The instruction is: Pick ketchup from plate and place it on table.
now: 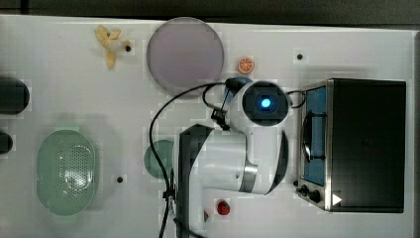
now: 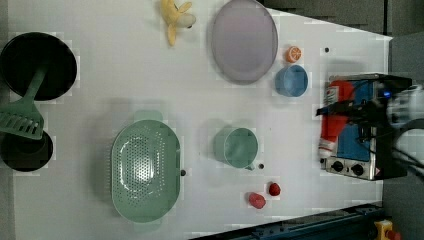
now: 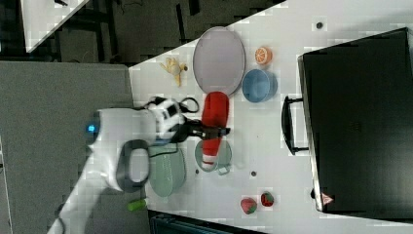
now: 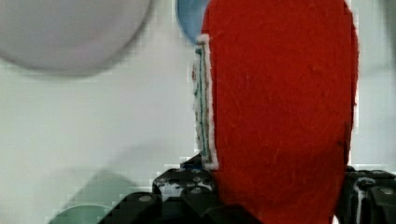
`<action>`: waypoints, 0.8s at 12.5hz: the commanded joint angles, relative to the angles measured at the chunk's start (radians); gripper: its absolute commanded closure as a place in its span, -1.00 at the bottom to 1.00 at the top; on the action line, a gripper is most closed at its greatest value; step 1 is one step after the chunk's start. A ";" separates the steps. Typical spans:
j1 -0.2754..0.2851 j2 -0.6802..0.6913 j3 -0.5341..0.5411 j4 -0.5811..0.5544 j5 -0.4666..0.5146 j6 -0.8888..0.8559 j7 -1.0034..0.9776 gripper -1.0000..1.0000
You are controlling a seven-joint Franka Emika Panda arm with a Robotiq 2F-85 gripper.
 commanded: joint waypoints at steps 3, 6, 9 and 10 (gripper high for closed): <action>0.009 0.101 0.009 -0.056 0.014 0.094 -0.015 -0.27; 0.012 0.169 0.011 -0.057 0.014 0.172 -0.015 -0.36; 0.012 0.165 0.015 -0.054 0.014 0.176 -0.015 -0.98; 0.012 0.155 0.016 -0.047 0.014 0.171 -0.015 -1.00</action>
